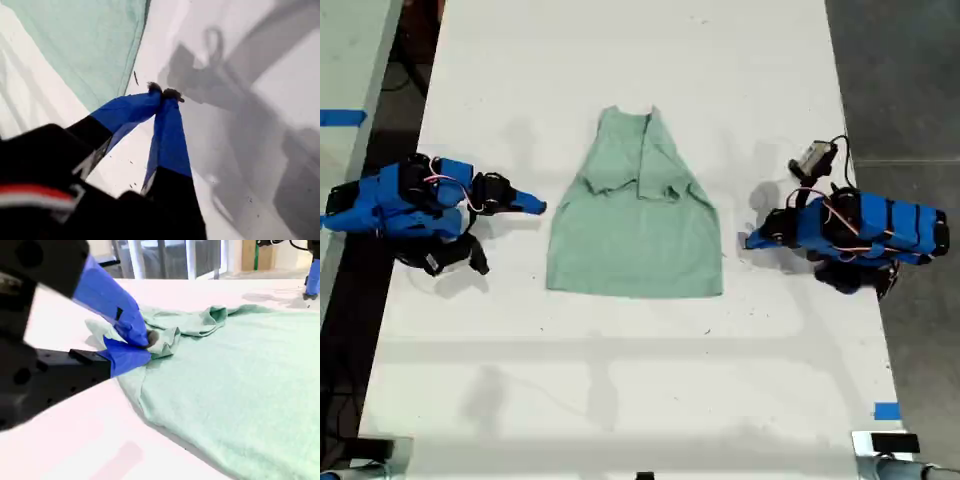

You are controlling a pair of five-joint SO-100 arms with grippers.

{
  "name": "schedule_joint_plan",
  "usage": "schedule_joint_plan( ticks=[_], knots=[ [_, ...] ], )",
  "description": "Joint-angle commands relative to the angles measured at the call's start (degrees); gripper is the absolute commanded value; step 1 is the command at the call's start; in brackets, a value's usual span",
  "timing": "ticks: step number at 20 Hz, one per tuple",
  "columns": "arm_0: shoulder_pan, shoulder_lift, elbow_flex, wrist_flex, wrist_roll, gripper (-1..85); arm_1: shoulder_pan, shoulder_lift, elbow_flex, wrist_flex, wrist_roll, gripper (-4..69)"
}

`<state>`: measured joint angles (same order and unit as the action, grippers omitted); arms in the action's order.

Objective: Fold t shirt

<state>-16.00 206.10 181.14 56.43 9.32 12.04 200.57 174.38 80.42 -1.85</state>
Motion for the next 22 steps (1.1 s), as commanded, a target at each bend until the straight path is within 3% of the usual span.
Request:
schedule_joint_plan(
  ticks=[1,9,11,14,17,19,22],
  knots=[
    [0.1,0.4,0.2,0.3,-2.2,0.0,2.1,0.4,2.0,-1.0,0.9,-0.7],
    [0.0,0.4,0.2,0.3,-2.4,0.0,3.8,0.3,1.0,-1.9,0.8,-0.6],
    [-0.4,0.4,0.2,0.3,-2.3,0.0,5.0,-1.1,-7.7,1.1,-1.4,-0.5],
    [-0.2,0.4,0.2,0.3,-2.4,0.0,5.0,-24.3,-28.6,0.4,-3.4,-0.5],
    [-0.2,0.4,0.2,0.3,-2.4,0.0,0.3,-52.6,-43.8,-7.1,-2.5,0.6],
    [-0.1,0.4,0.2,0.3,-2.4,0.0,-1.6,-68.0,-50.2,-10.2,-1.2,8.8],
    [0.0,0.4,0.2,0.3,-2.4,0.0,-3.3,-89.1,-61.4,-8.8,-1.4,14.7]
  ],
)
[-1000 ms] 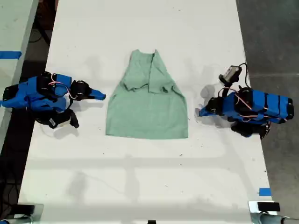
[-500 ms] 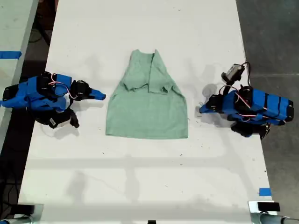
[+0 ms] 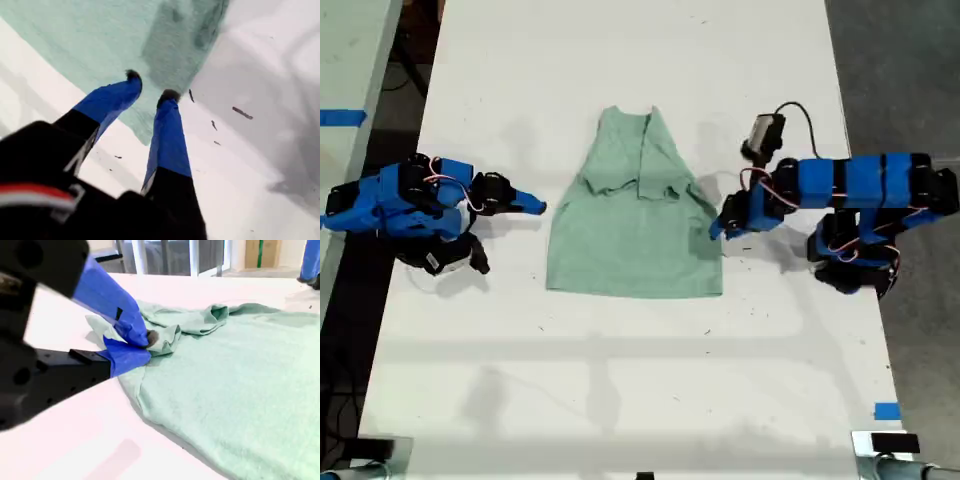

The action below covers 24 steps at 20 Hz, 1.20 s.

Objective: Fold t shirt

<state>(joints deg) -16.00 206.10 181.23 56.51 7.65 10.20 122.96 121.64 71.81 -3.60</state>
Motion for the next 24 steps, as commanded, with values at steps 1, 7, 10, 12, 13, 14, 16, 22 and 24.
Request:
schedule_joint_plan(
  ticks=[1,7,10,12,13,14,16,22,24],
  knots=[
    [0.0,0.4,0.1,0.2,-0.7,0.0,-1.9,-16.3,-11.8,1.1,0.3,16.4],
    [0.2,0.4,0.1,0.3,-0.8,0.0,-2.0,-23.9,-16.6,6.6,2.5,16.7],
    [0.3,0.4,0.1,0.3,-0.8,0.0,-1.7,-22.1,-15.6,7.4,2.6,16.6],
    [0.3,0.4,0.1,0.3,-0.8,0.0,-1.7,-22.1,-13.7,6.4,2.9,16.6],
    [0.3,0.4,0.1,0.3,-0.8,0.0,-1.2,-22.1,-12.0,5.5,2.8,16.4],
    [0.3,0.4,0.1,0.3,-0.8,0.0,-0.5,-22.1,-9.8,3.7,2.1,16.3],
    [0.3,0.4,0.1,0.3,-0.8,0.0,0.7,-22.1,-5.4,-1.8,0.8,14.7],
    [0.4,0.4,0.1,0.3,-0.8,0.0,1.0,-22.3,-2.2,-4.3,1.1,1.6],
    [0.4,0.4,0.1,0.3,-0.8,0.0,0.9,-22.3,-1.8,-4.6,1.5,1.6]
  ],
)
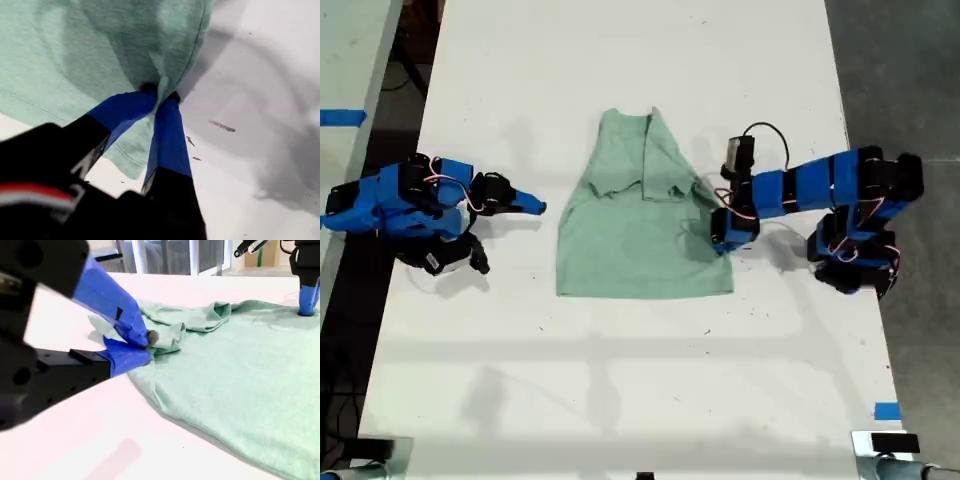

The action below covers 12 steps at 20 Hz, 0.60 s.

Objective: Fold t shirt

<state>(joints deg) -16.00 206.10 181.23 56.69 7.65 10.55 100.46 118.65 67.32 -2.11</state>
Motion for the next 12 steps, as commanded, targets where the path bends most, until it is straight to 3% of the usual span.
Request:
schedule_joint_plan(
  ticks=[1,3,6,7,12],
  knots=[
    [0.4,0.4,0.1,0.1,-0.8,0.0,0.4,0.4,0.9,0.4,0.5,1.6],
    [0.4,0.4,0.1,0.1,-0.8,0.0,-0.4,1.8,-2.1,4.1,1.8,1.6],
    [0.3,0.4,0.1,0.1,-0.8,0.0,-1.5,4.5,-14.0,17.2,0.2,0.8],
    [0.3,0.4,0.1,0.1,-0.8,0.0,-1.4,6.2,-16.8,17.7,-3.1,0.6],
    [0.3,0.4,0.1,0.1,-0.8,0.0,-1.2,9.7,-24.4,6.5,-15.7,0.6]
  ],
)
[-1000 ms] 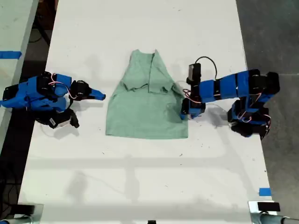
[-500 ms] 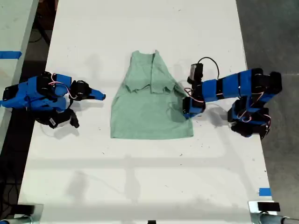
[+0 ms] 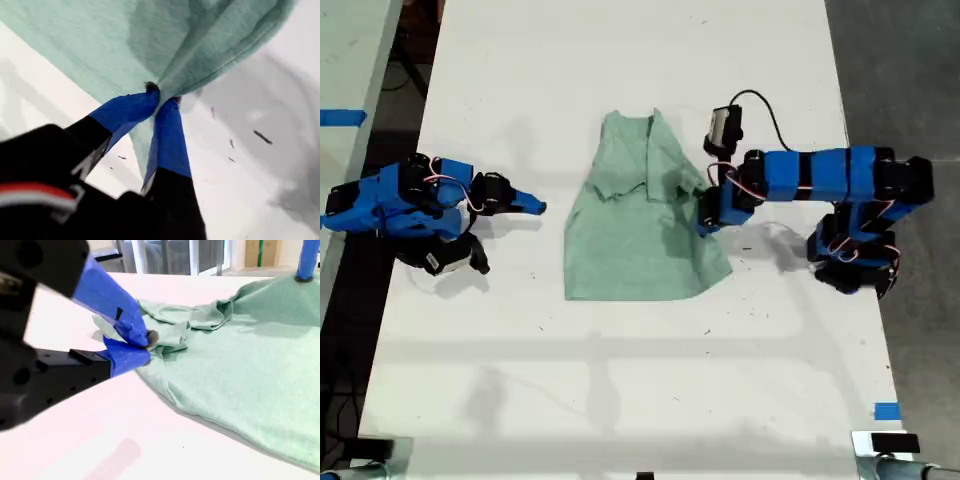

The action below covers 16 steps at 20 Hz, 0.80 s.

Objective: Fold t shirt

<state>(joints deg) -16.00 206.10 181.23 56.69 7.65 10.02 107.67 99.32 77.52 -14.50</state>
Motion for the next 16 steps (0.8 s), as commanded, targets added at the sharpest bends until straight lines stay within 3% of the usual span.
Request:
schedule_joint_plan(
  ticks=[1,7,14,16],
  knots=[
    [0.3,0.4,0.1,0.1,-0.8,0.0,-1.0,1.1,-6.0,-5.7,-4.2,0.6],
    [0.3,0.4,0.1,0.1,-0.8,0.0,-1.8,-15.2,-14.9,-11.7,-6.6,0.5],
    [0.3,0.4,0.1,0.1,-0.8,0.0,-4.0,-36.8,-39.7,-5.7,-9.6,0.5],
    [0.3,0.4,0.1,0.1,-0.8,0.0,-4.3,-36.2,-40.0,-5.1,-9.0,4.6]
  ],
)
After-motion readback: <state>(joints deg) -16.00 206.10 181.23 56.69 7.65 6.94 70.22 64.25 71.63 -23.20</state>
